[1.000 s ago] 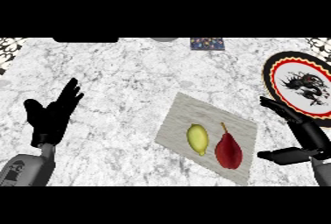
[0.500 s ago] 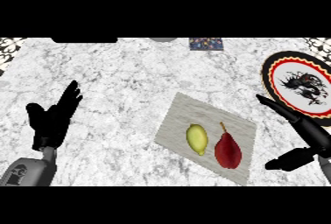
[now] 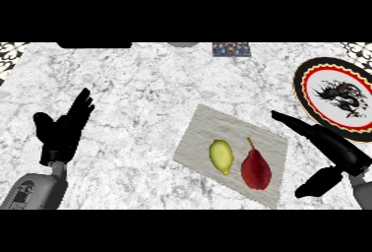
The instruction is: Pick the pear from the placemat and place it in the plate
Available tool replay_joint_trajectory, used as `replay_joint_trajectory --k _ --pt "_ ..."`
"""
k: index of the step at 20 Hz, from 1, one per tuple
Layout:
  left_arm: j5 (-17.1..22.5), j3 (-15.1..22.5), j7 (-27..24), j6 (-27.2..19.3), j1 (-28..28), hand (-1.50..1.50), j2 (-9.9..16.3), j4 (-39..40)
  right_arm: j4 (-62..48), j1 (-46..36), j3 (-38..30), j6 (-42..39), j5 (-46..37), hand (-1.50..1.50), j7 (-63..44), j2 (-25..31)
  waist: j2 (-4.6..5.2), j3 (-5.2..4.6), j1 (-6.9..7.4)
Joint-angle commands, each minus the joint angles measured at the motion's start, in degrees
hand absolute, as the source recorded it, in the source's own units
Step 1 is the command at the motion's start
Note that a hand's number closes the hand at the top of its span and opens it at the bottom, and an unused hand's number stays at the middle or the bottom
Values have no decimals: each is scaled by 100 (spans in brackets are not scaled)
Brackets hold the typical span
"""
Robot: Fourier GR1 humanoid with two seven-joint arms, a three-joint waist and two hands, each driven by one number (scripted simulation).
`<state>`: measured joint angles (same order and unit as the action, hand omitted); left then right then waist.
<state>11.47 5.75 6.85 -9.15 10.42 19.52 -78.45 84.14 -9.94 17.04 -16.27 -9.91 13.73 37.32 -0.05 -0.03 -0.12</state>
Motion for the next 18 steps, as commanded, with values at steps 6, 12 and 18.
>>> replay_joint_trajectory --k 6,12,18 --pt "-153 -186 37 204 -80 0 -142 -64 317 -75 303 -325 -1074 -150 -970 -398 -1 2 7" --pt "-344 -317 82 228 -23 0 -314 31 -7 -516 265 -946 -1471 -150 -1203 -791 6 3 25" --pt "-466 -446 277 389 -172 0 -413 -293 -133 -458 116 -955 -2117 -150 -1307 -1233 3 3 30"
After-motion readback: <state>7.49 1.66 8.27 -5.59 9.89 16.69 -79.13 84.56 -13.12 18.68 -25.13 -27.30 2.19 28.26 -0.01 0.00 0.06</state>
